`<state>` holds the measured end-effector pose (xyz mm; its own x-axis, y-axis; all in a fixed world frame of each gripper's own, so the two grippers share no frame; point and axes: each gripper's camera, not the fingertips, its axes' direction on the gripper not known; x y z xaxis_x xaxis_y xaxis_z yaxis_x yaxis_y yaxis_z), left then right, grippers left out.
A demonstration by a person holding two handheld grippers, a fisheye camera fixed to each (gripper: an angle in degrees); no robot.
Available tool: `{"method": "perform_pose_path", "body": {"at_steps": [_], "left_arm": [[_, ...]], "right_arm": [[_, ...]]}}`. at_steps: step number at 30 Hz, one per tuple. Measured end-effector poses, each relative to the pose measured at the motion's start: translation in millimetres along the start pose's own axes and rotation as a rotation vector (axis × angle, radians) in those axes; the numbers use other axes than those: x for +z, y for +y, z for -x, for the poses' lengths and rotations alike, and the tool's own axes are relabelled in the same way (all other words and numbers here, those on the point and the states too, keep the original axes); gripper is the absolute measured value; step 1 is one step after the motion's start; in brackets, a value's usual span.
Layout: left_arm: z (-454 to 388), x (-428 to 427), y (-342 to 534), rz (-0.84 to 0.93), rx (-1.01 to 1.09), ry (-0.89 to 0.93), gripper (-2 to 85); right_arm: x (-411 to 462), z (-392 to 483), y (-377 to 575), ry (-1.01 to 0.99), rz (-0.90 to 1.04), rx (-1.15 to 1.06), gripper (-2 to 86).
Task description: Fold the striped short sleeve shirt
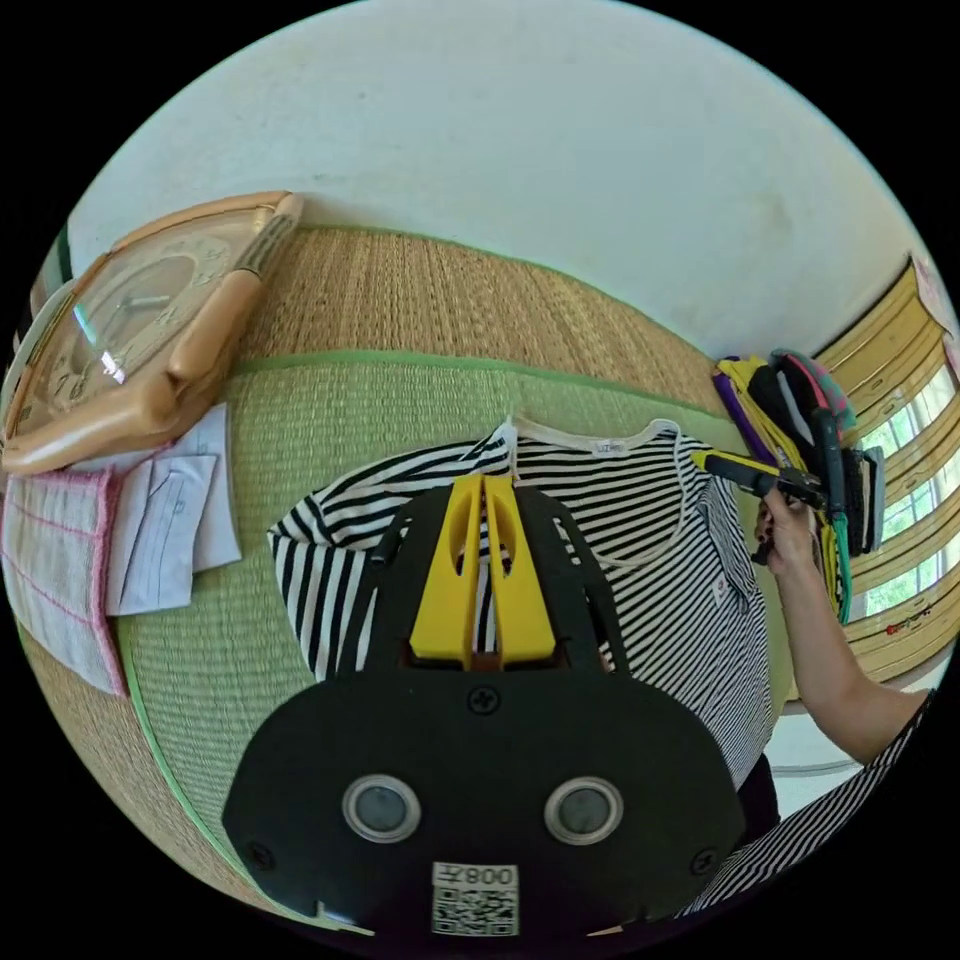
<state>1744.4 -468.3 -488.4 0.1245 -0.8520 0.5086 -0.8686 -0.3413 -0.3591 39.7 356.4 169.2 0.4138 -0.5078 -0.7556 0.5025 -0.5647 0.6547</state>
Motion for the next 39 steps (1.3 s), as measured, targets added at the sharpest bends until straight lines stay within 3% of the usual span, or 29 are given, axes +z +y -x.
{"method": "perform_pose_path", "body": {"at_steps": [8,13,18,24,29,39], "left_arm": [[-19,-29,7,-0.059,-0.001,-0.040,0.1],[-39,-64,53,-0.073,0.058,-0.024,0.1],[-44,-70,86,-0.018,0.053,-0.063,0.1],[-52,-115,131,-0.114,0.055,-0.031,0.1],[-54,-129,196,-0.039,0.020,-0.019,0.1],[-95,-220,370,-0.145,-0.032,0.110,0.1]], "right_arm": [[-9,-36,30,-0.047,-0.013,0.028,0.0],[-24,-26,66,-0.102,-0.055,-0.048,0.0],[1,-14,89,-0.072,0.039,-0.114,0.1],[-19,-36,118,-0.130,-0.024,-0.083,0.0],[-43,-49,193,-0.203,-0.043,-0.097,0.0],[-110,-65,384,-0.167,0.019,-0.001,0.1]]}}
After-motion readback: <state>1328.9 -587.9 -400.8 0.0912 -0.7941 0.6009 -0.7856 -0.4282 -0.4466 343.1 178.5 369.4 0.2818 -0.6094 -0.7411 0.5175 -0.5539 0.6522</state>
